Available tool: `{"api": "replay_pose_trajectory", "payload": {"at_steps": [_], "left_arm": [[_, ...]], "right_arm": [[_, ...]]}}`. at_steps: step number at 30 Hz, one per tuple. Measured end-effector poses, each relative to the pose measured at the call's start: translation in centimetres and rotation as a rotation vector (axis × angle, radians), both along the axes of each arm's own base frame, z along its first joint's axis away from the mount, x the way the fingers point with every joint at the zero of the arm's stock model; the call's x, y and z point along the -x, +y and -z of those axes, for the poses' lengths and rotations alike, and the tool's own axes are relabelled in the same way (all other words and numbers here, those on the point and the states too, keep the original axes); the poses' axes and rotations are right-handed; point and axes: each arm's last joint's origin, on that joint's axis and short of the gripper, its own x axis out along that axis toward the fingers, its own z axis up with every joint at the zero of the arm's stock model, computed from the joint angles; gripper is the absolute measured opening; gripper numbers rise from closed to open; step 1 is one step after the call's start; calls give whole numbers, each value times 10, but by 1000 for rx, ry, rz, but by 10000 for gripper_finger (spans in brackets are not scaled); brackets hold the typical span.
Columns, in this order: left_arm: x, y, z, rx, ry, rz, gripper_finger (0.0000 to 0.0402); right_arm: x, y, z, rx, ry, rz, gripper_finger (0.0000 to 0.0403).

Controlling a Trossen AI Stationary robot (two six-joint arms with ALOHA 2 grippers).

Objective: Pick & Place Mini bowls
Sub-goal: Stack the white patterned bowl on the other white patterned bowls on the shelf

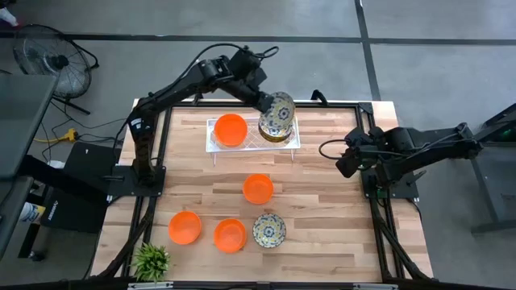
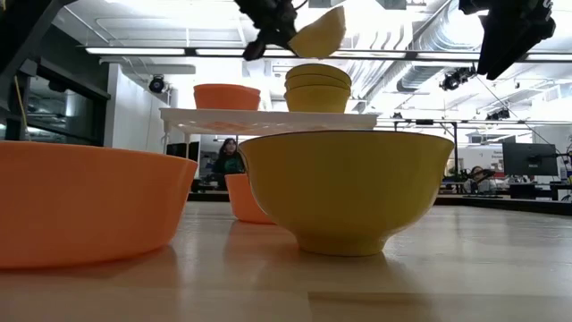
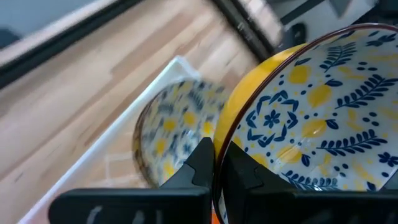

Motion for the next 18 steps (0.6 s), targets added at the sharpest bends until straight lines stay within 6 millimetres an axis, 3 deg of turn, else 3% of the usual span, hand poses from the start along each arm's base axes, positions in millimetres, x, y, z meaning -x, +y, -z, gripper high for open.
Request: {"api": "replay_pose_trajectory", "payload": {"at_steps": [18], "left_arm": [[9, -3, 11, 9, 155, -21, 3]], "right_arm": [[0, 0, 0, 7, -2, 2, 224]]}}
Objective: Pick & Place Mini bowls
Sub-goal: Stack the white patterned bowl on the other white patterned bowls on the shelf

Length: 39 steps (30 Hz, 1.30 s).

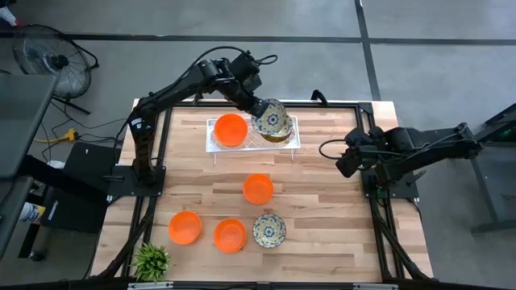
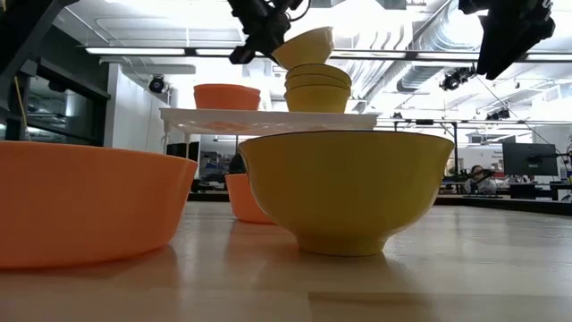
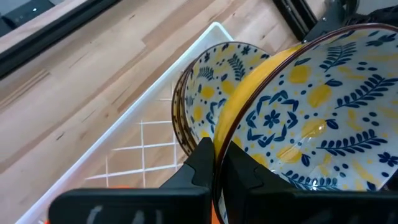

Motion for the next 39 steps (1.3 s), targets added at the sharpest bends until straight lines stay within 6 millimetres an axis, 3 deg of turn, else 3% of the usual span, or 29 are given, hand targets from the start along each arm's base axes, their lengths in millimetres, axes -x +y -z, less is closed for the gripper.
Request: {"api": "replay_pose_trajectory", "payload": {"at_steps": [9, 24, 33, 39], "left_arm": [[-3, 2, 10, 1, 51, 13, 3], [-3, 3, 8, -37, 48, 12, 3], [-16, 9, 25, -19, 81, 34, 3], [-17, 9, 25, -28, 73, 33, 35]], "right_arm": [[0, 0, 0, -2, -1, 2, 224], [0, 0, 0, -8, -1, 1, 224], [0, 0, 0, -14, -1, -1, 224], [0, 1, 0, -24, 1, -3, 224]]}}
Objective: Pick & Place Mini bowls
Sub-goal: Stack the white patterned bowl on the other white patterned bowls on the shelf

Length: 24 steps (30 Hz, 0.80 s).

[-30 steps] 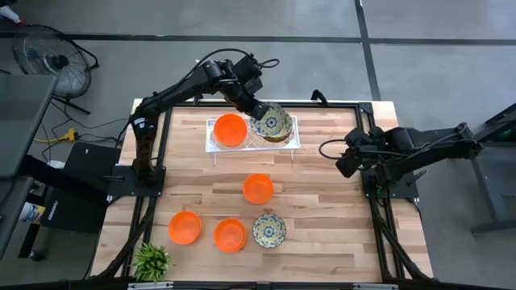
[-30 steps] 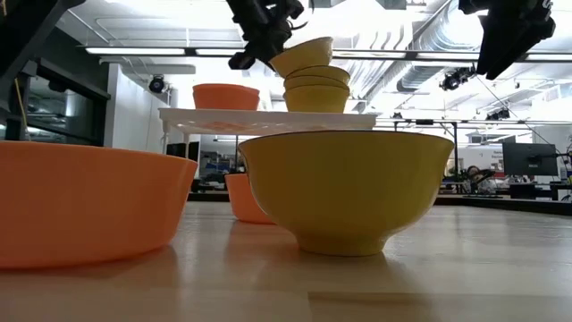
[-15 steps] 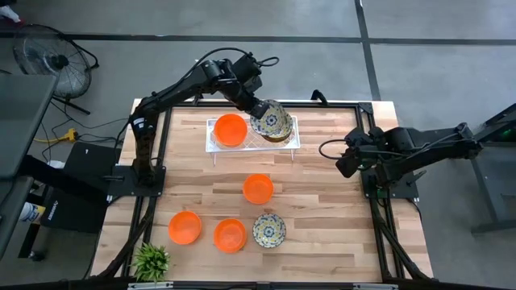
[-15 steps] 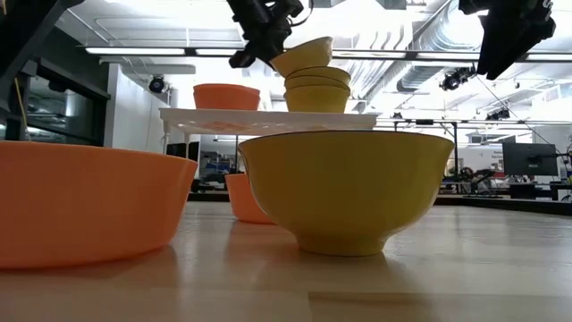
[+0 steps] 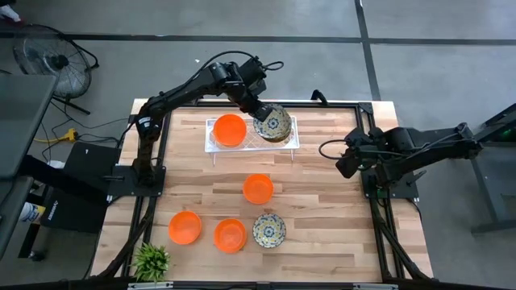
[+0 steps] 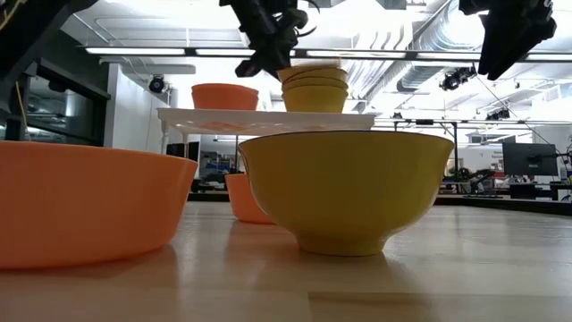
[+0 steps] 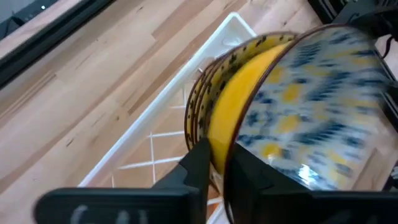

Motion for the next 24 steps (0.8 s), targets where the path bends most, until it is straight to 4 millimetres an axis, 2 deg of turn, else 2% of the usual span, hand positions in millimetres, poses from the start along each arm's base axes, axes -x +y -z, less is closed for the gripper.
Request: {"api": "replay_pose_trajectory", "payload": {"at_steps": [11, 17, 24], "left_arm": [[-1, 0, -1, -9, -25, 51, 86], [-2, 3, -3, -49, -39, 40, 90], [4, 10, -14, -135, -84, 43, 90]], "right_arm": [[0, 0, 0, 1, 1, -2, 224], [0, 0, 0, -9, 3, -5, 224], [0, 1, 0, -18, 5, -11, 224]]}}
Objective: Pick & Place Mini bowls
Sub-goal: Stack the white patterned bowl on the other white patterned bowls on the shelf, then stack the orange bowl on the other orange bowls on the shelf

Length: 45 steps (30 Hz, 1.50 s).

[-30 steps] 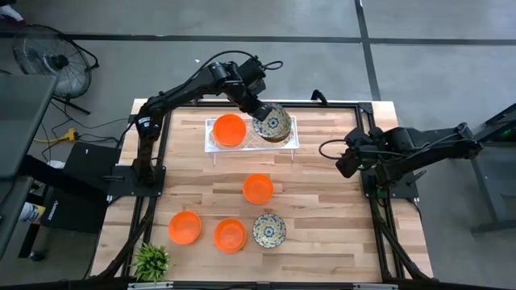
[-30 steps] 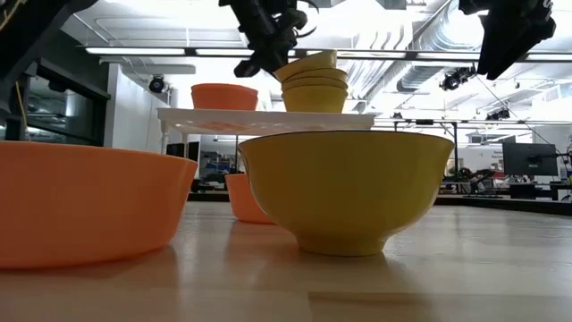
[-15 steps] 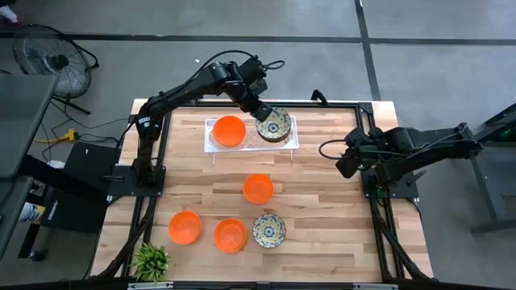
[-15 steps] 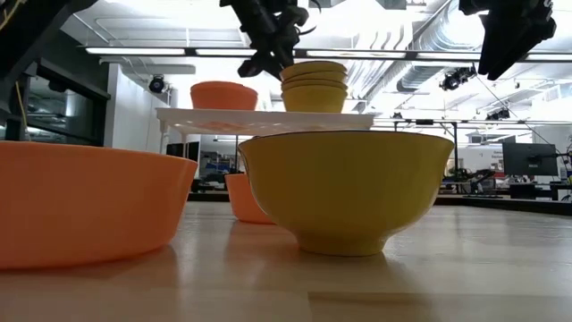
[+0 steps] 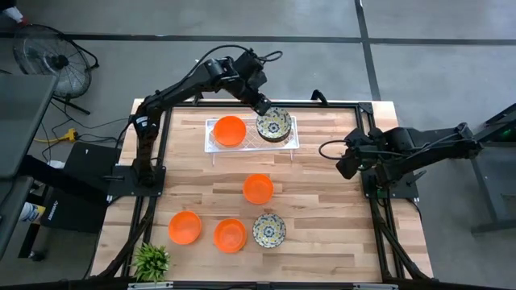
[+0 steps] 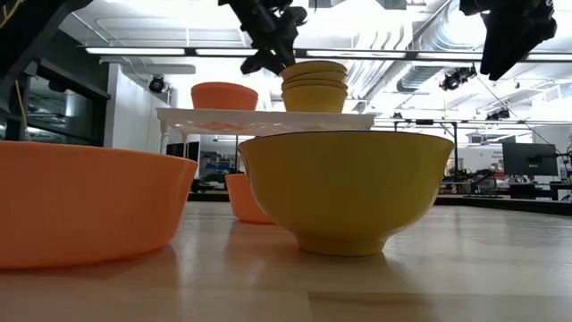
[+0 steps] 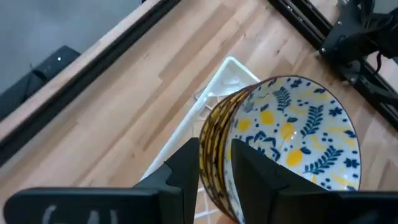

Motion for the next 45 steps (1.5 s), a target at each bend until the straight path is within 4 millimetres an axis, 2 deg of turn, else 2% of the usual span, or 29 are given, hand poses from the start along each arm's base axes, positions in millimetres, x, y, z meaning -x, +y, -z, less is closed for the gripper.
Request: {"api": "replay_pose_trajectory", "payload": {"at_steps": [8, 15, 18, 23, 30, 33, 36, 45], "left_arm": [[20, -2, -23, -172, 12, -61, 90], [54, -20, -58, -338, 13, 52, 89], [68, -35, -73, -428, 17, 123, 89], [97, -67, -90, -570, 125, 159, 89], [125, -112, -96, -627, 267, 260, 89], [132, -133, -94, -652, 334, 294, 89], [134, -152, -92, -696, 329, 319, 89], [162, -191, -79, -805, 296, 366, 89]], "right_arm": [[1, 1, 0, -26, -2, -9, 224], [12, -1, -6, -60, -64, 1, 224], [19, -1, -9, -101, -101, 13, 224], [28, -1, -12, -173, -147, 35, 224], [27, 1, -12, -255, -168, 77, 224], [21, 2, -12, -292, -186, 99, 224], [9, 5, -11, -319, -218, 117, 224], [-44, 16, 9, -377, -191, 182, 224]]}}
